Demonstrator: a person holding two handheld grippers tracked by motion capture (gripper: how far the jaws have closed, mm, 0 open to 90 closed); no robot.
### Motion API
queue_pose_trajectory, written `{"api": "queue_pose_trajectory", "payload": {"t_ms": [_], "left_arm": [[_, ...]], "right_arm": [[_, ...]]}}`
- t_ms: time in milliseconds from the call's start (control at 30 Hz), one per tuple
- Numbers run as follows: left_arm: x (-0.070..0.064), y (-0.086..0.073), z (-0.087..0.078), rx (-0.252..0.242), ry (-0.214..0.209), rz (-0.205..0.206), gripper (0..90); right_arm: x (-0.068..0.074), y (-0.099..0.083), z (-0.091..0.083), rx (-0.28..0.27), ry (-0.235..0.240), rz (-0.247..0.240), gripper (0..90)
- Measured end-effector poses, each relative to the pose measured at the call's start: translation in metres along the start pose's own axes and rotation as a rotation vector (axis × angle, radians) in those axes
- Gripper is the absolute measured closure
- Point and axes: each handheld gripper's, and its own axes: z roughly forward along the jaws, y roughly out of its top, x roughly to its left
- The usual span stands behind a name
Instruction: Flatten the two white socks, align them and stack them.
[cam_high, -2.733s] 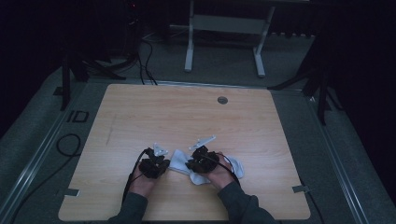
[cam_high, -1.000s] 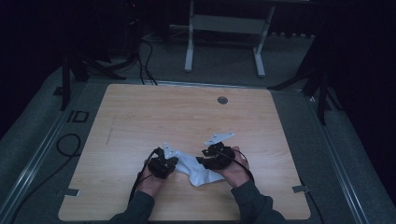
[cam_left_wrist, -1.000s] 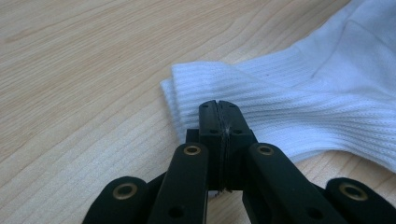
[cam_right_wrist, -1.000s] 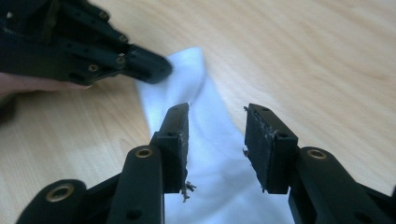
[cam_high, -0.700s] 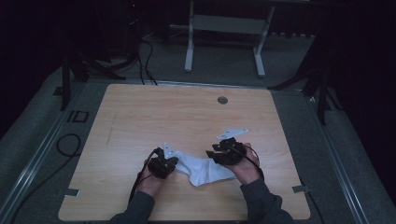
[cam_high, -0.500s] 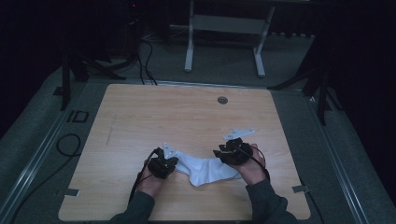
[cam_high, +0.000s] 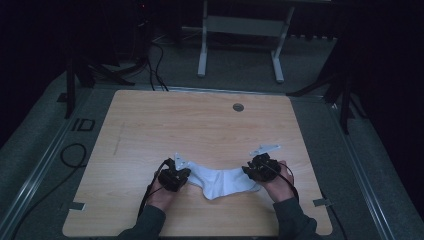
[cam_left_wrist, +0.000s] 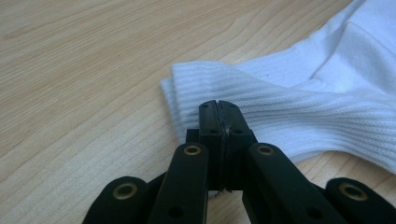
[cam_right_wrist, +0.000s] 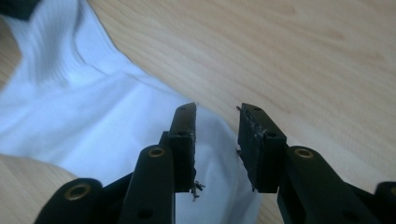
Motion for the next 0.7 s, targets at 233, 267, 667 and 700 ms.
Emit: {"api": "queue_pose_trajectory", "payload": {"t_ms": [233,267,667,700], "left_arm": [[0.000,0.000,0.000,0.001,-0.001,0.000,88.9],[0.000,0.000,0.000,0.001,-0.002,0.000,88.9],[0.001,0.000,0.000,0.004,-0.005,0.000,88.9],[0.001,0.000,0.000,0.004,-0.005,0.000,88.9]], "right_arm": [[-0.008,-0.009,0.006,0.027,0.000,0.027,71.2],[-0.008,-0.010,0.006,0.027,0.007,0.029,77.0],[-0.011,-0.020,-0.019,-0.039,-0.001,0.037,87.3],[-0.011,-0.021,-0.022,-0.043,0.001,0.042,87.3]]}}
